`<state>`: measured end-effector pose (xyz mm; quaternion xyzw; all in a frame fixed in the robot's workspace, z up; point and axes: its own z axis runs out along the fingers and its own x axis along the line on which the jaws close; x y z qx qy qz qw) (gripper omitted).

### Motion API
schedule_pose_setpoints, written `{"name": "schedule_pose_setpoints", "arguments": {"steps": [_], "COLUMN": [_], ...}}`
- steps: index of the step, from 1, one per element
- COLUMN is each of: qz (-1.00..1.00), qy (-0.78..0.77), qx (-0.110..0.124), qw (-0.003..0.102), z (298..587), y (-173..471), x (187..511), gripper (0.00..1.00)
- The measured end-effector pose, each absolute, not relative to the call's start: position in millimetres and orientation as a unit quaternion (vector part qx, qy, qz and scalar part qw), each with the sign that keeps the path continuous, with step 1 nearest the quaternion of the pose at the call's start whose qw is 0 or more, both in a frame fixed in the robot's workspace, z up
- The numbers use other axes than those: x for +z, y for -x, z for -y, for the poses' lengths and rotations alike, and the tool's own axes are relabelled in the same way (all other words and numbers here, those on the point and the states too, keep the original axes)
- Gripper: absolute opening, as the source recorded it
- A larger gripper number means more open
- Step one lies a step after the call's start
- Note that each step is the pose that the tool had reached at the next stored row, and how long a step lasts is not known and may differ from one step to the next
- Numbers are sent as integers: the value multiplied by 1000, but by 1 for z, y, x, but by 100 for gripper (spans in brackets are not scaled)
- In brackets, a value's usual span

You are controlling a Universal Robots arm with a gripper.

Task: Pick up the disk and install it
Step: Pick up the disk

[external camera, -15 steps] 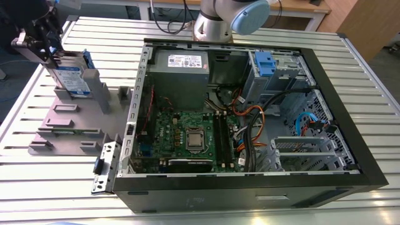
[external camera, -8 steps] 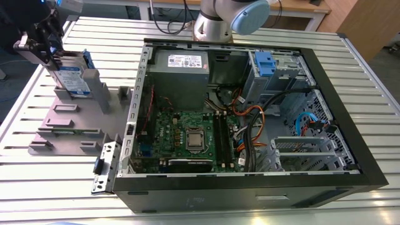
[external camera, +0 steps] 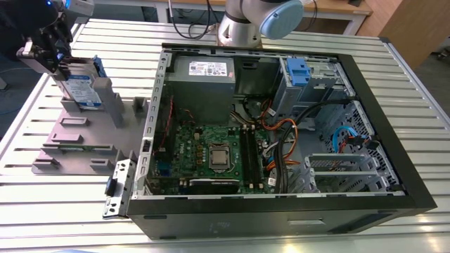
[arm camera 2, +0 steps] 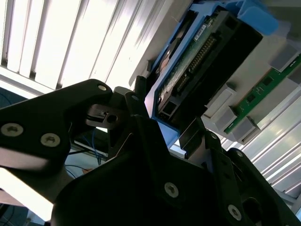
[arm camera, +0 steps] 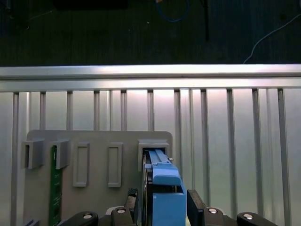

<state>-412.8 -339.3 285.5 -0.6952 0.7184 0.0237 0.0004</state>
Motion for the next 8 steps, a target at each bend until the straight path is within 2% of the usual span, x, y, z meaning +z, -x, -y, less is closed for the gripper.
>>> {"name": "schedule_pose_setpoints", "arguments": {"steps": [5,6,7,8], "qz": [-718,-718,-718,-718], "qy": [695,695,695,695], "qx": [25,26,26,26], "qw": [2,2,3,3], "z": [339,339,339,339], "y": [413,413,413,413], "x": [285,285,285,286], "gripper": [53,52,45,45]}}
